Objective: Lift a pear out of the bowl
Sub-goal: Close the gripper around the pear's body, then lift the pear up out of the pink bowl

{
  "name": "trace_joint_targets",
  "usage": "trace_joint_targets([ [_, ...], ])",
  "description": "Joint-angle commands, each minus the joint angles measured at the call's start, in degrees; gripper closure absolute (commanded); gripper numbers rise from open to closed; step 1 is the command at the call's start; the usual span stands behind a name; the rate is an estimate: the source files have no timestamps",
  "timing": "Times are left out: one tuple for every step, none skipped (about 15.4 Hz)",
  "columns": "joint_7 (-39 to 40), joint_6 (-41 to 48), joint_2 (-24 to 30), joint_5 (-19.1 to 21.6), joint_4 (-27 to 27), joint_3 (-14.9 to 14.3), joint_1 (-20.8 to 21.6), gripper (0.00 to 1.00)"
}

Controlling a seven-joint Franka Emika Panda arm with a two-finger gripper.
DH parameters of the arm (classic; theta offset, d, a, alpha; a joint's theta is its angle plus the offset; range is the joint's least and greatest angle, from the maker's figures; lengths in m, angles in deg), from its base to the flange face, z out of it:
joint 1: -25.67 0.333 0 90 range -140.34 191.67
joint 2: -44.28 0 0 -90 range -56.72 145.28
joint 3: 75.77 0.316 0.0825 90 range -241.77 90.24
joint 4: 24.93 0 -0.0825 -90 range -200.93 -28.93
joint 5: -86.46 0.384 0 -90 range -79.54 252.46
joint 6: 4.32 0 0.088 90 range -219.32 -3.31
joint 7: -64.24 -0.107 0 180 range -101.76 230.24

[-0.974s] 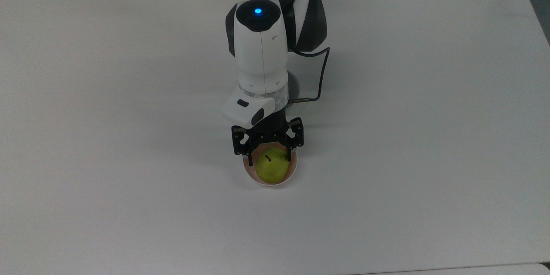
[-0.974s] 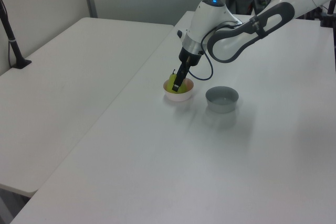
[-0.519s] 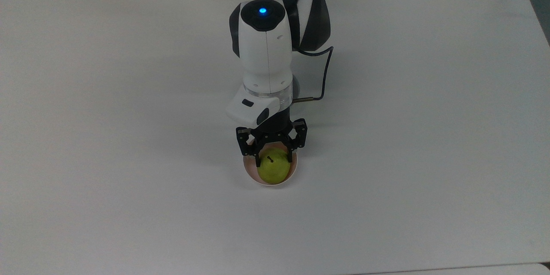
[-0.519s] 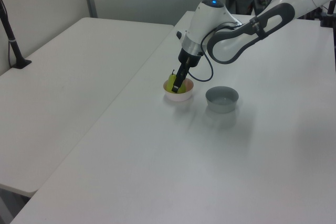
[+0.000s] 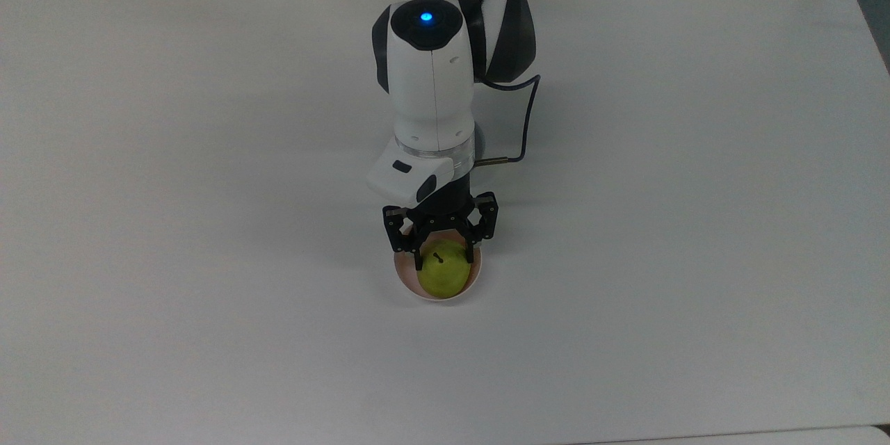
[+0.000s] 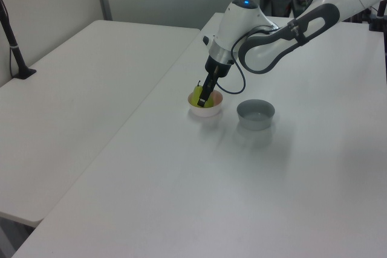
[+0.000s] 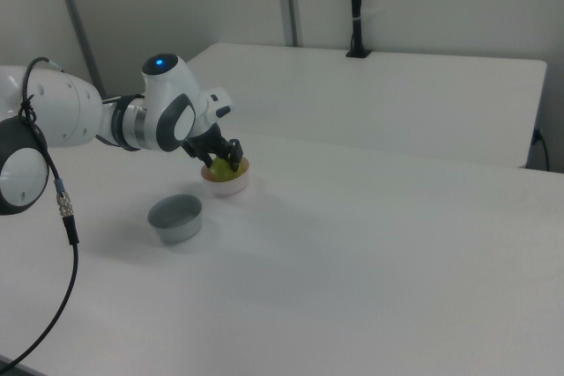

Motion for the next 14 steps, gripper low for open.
trace_joint_targets([
  [-1.0,-0.2,1.5,-0.8,-0.4,-0.7,0.7,0.54],
  [-1.0,0.0,2.0,-0.7,-0.6,-0.7,0.6,0.54],
  [-1.1,0.7,2.3,-0.7,-0.6,-0.7,0.6,0.54],
  [-1.1,1.5,2.9,-0.7,-0.6,-0.7,0.5,0.54],
  [-1.1,2.5,3.3,-0.6,-0.6,-0.7,0.5,0.54],
  [-1.1,3.4,4.0,-0.4,-0.6,-0.8,0.5,0.54],
  [-1.2,4.3,4.7,-0.3,-0.6,-0.8,0.4,0.54],
  [-1.2,5.6,5.3,-0.1,-0.5,-0.8,0.3,0.54],
  [-1.2,7.1,6.2,-0.1,-0.4,-0.8,0.3,0.54],
  [-1.2,8.7,6.9,0.0,-0.4,-0.8,0.3,0.55],
  [-1.2,10.2,7.7,0.0,-0.3,-0.8,0.2,0.56],
  [-1.3,11.5,8.3,0.0,-0.2,-1.0,0.2,0.56],
  [-1.3,12.2,8.8,0.1,-0.2,-1.0,0.2,0.56],
  [-1.3,12.5,9.2,0.1,-0.2,-1.0,0.1,0.56],
])
